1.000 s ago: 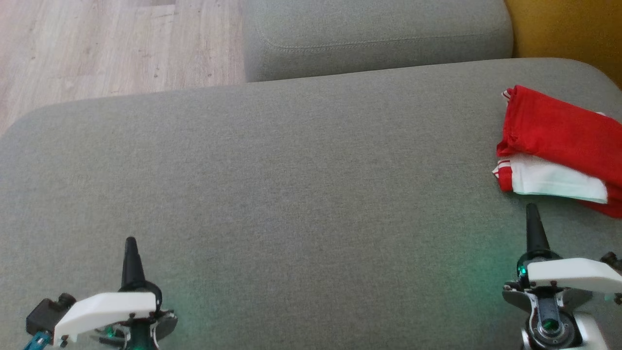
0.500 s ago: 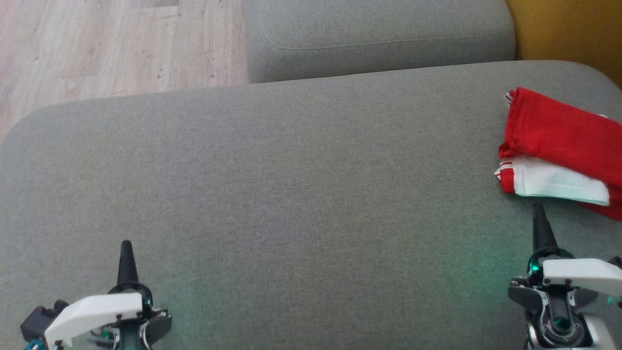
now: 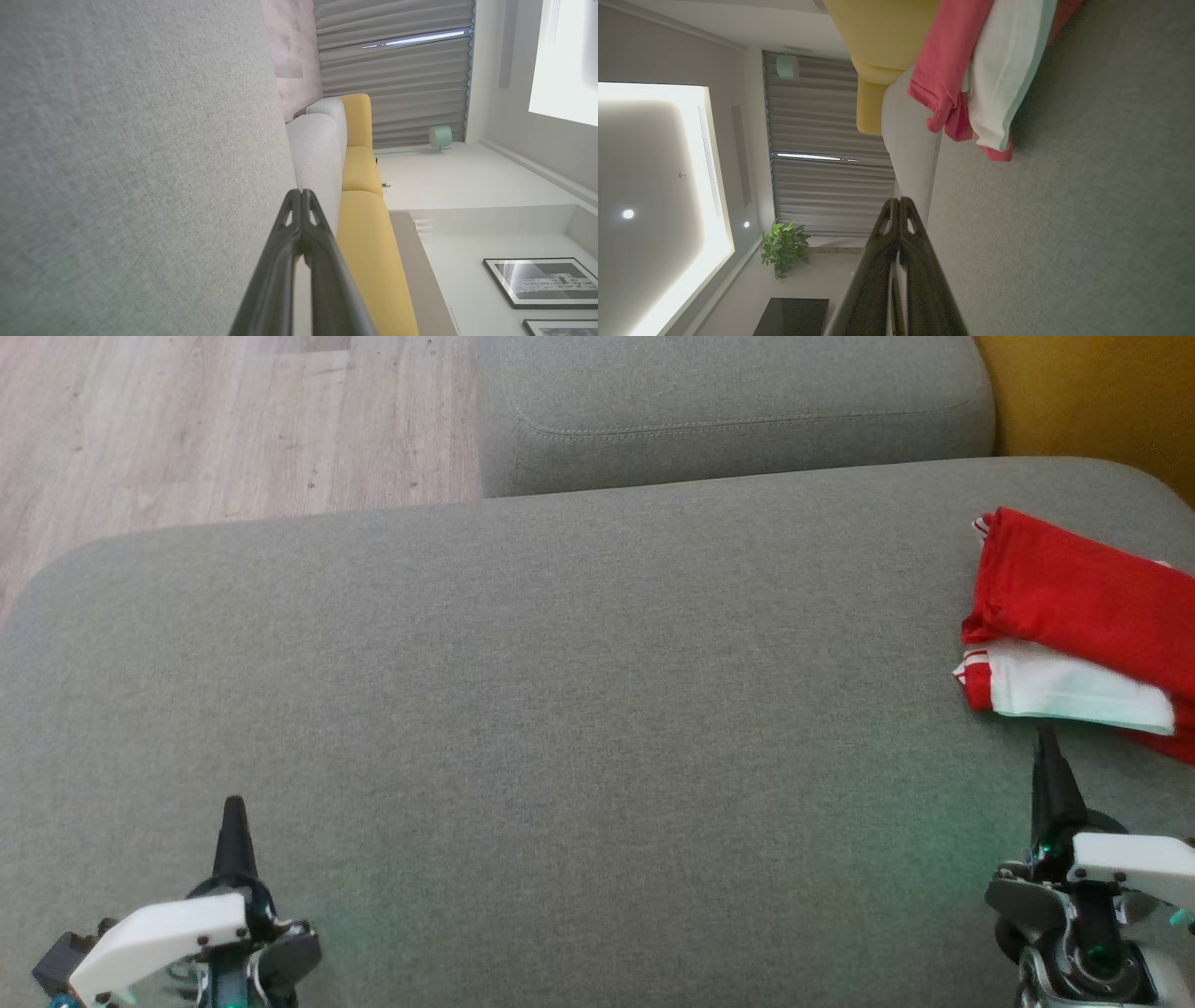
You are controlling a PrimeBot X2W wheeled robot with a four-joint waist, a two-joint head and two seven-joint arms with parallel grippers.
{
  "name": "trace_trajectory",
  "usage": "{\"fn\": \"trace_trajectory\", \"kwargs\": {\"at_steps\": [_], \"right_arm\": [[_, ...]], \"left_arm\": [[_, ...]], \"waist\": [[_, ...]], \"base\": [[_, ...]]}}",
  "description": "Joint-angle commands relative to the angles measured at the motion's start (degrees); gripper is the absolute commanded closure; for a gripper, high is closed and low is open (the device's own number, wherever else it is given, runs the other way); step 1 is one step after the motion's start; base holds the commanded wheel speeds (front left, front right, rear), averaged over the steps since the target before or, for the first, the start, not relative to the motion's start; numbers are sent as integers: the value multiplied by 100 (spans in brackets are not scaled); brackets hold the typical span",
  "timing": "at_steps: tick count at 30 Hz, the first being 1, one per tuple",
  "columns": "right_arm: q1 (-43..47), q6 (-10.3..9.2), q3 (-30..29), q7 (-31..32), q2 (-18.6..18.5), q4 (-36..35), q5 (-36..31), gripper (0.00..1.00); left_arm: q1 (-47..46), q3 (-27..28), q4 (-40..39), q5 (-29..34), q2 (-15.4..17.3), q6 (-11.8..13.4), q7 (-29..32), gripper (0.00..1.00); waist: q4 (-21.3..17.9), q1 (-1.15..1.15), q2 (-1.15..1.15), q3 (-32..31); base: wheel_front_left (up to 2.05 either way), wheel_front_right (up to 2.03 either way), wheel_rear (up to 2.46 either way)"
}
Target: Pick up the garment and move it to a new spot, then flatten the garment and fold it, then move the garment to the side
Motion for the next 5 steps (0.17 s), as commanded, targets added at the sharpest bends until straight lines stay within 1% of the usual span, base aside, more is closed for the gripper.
{"fn": "trace_trajectory", "kwargs": {"at_steps": [1,5], "right_arm": [[-206,36,87,72,-59,-252,131,100],[-204,38,54,140,-58,-273,386,100]], "left_arm": [[-317,195,-167,-108,47,-55,52,100],[-329,241,-160,-334,48,-69,120,100]], "waist": [[2,0,0,-1],[12,0,0,-8]], "base": [[0,0,0],[0,0,0]]}}
